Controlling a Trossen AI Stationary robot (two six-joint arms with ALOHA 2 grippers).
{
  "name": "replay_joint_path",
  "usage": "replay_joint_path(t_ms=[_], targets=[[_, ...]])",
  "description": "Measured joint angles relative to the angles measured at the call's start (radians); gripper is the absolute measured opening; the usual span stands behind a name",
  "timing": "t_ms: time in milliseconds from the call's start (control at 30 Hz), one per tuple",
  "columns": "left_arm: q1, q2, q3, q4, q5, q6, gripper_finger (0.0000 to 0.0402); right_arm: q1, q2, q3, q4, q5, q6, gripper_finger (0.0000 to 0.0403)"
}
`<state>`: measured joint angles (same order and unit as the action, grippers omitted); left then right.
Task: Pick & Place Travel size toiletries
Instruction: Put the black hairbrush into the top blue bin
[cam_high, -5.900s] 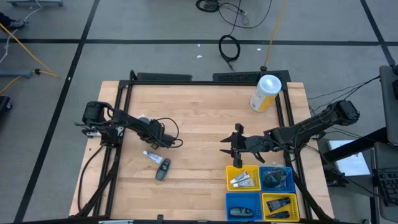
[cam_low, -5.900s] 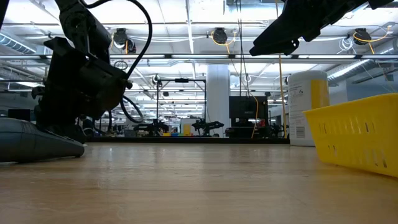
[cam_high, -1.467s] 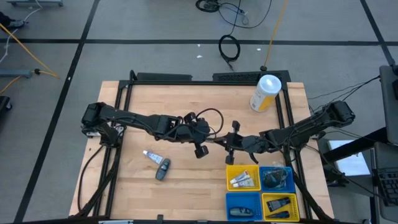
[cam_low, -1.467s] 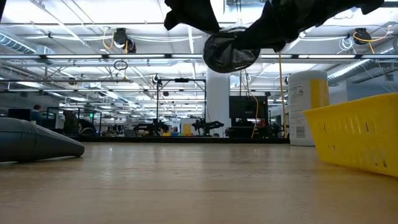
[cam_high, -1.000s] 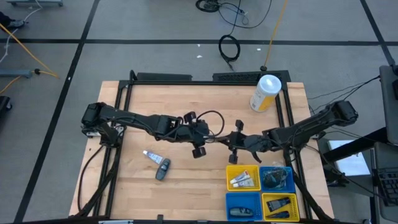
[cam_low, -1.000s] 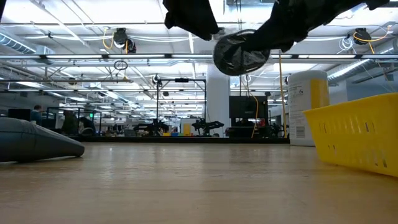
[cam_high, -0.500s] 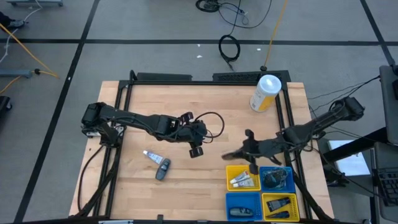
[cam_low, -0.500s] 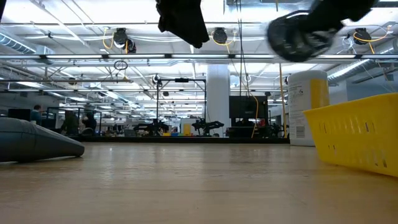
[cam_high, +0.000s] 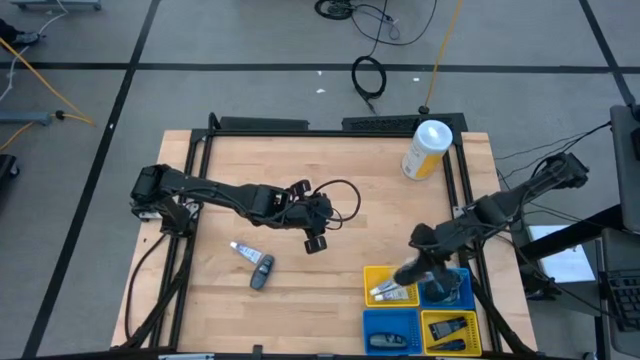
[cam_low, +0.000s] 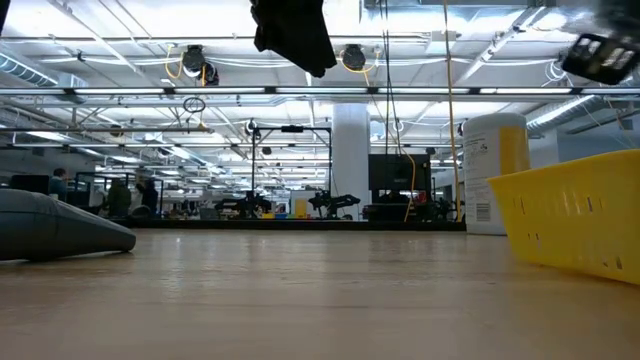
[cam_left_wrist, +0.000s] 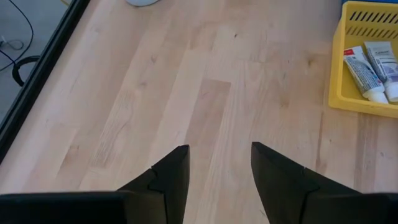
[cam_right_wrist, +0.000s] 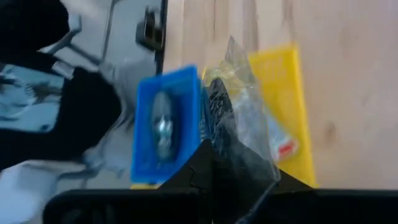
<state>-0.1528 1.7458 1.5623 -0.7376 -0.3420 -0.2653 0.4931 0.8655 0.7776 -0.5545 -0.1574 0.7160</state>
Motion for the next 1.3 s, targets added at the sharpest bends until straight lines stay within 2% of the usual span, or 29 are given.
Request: replay_joint_path(t_ms=[233, 400, 700, 933, 1067, 1300], targets=[[0.0, 0.0, 0.0, 0.0, 0.0, -0.001, 0.017, 0.002, -0.009, 0.0, -0.081, -0.156, 0.18, 0.0022], [0.0, 0.0, 0.0, 0.001, 0.0, -0.001, 0.017, 0.04, -0.009, 0.0, -0.11, -0.214, 0.301, 0.0022], [0.0, 0.0, 0.0, 0.001, 0.0, 0.0, 0.017, 0.165, -0.018, 0.0, -0.123, -0.206, 0.494, 0.0022], [0.0, 0.0, -0.001, 0.001, 0.0, 0.0, 0.017, 0.256, -0.049, 0.0, -0.191, -0.141, 0.657, 0.0022], [0.0, 0.0, -0.001, 0.001, 0.0, 0.0, 0.017, 0.298, -0.065, 0.0, -0.203, -0.102, 0.699, 0.0022], [0.0, 0.0, -0.001, 0.001, 0.0, 0.0, 0.017, 0.337, -0.067, 0.0, -0.333, -0.089, 0.781, 0.0022]])
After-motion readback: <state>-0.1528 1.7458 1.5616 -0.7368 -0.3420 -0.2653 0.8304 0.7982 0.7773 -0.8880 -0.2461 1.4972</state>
